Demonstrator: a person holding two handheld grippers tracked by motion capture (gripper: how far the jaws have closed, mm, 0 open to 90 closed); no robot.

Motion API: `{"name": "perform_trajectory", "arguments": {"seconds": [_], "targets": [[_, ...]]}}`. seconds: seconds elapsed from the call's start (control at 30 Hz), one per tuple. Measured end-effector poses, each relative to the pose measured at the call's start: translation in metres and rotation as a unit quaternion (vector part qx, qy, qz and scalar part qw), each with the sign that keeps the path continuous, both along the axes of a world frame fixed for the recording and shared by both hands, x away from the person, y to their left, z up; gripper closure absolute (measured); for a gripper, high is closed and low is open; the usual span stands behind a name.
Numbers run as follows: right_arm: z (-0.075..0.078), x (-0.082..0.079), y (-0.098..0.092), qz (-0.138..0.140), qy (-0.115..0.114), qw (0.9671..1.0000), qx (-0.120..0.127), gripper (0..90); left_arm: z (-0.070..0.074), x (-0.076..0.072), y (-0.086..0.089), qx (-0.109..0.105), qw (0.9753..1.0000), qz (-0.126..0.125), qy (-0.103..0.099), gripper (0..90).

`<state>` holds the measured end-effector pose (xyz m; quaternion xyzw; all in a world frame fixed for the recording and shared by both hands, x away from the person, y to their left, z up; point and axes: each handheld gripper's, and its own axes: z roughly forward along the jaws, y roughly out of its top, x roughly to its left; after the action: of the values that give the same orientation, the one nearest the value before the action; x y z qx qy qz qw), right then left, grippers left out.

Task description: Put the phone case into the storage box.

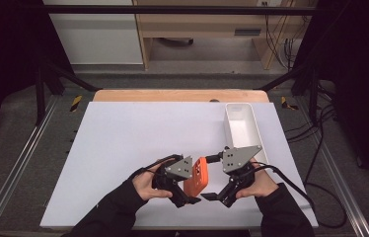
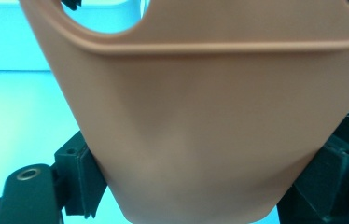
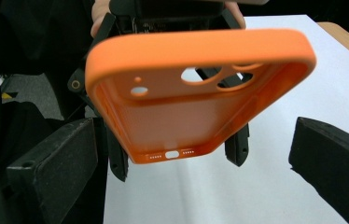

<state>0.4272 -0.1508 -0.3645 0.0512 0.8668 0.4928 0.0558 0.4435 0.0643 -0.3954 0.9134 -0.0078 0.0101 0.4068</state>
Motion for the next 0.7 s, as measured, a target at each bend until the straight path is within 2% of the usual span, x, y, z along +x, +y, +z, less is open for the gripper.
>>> {"name": "perform_trajectory", "arguments": {"seconds": [0.7], "targets": [[-0.0028,0.002,0.0058,0.019,0.001,0.9997,0.012,6.3,-0.0059,-0.0025,-0.009,0.003,0.9998,-0.018,0.007,15.2]]}}
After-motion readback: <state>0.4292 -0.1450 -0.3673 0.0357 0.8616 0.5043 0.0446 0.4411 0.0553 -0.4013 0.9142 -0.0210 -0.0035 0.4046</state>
